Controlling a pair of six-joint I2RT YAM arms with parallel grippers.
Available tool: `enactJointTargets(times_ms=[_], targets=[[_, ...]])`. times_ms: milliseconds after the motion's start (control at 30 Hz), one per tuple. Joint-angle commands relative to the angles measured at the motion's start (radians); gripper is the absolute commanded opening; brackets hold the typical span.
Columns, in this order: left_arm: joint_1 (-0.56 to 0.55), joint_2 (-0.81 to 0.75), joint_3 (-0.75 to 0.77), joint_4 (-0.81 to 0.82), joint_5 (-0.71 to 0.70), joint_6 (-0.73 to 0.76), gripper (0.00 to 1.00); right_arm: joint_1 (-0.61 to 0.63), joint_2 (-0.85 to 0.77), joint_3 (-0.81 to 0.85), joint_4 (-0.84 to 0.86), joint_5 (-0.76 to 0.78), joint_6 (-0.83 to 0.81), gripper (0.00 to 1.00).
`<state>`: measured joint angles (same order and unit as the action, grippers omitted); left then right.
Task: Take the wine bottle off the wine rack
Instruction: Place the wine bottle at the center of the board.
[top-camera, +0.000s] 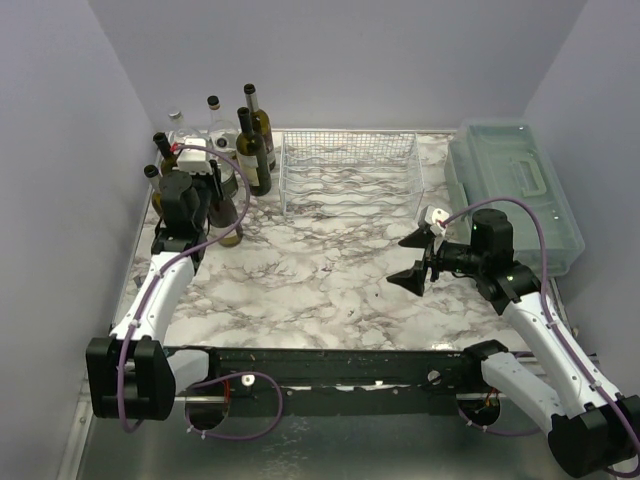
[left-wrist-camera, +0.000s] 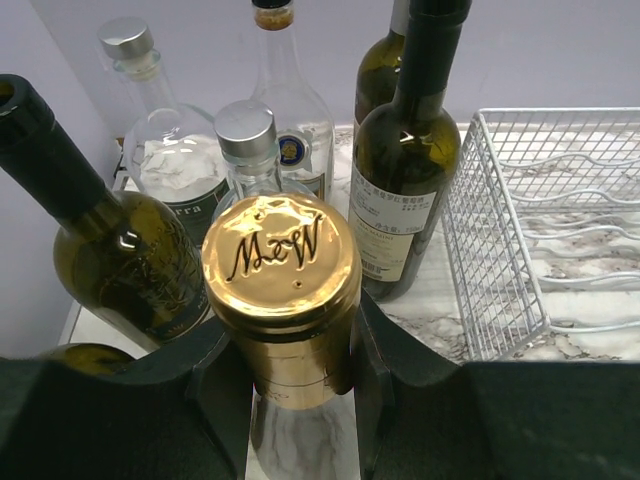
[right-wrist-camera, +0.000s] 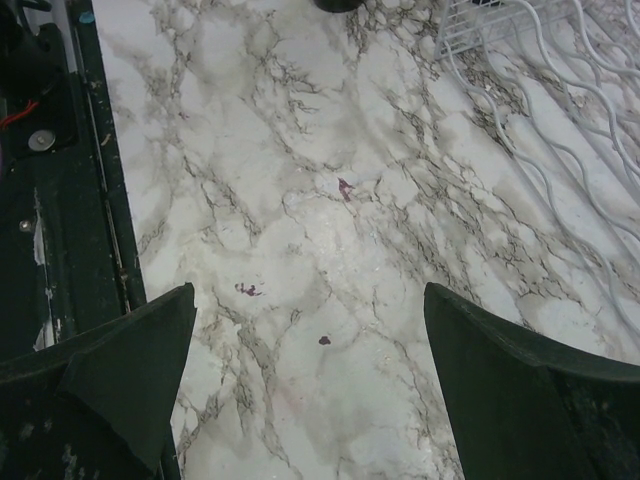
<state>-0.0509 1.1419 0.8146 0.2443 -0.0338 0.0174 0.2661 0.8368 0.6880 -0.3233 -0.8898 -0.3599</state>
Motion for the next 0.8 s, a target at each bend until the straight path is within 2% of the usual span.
enactJointTargets(times_ms=[0,400,467,567,767], targets=[[0.027,-0.014,0.122,0.233,0.024,0.001,0.0,-0.007,-0.005,-0.014,-0.003,0.021,-0.013,0.99],[0.042,0.023,0.149,0.231,0.028,0.005,0.01,-0.007,-0.005,-0.014,-0.002,0.028,-0.016,0.99],[0.042,0.024,0.144,0.231,0.009,0.0,0.18,-0.007,-0.006,-0.015,-0.002,0.029,-0.016,0.99],[0.042,0.024,0.138,0.231,-0.005,0.0,0.35,-0.007,-0.007,-0.014,-0.002,0.032,-0.017,0.99],[0.042,0.015,0.144,0.23,-0.006,-0.008,0.56,-0.007,-0.007,-0.016,0.0,0.035,-0.019,0.99]])
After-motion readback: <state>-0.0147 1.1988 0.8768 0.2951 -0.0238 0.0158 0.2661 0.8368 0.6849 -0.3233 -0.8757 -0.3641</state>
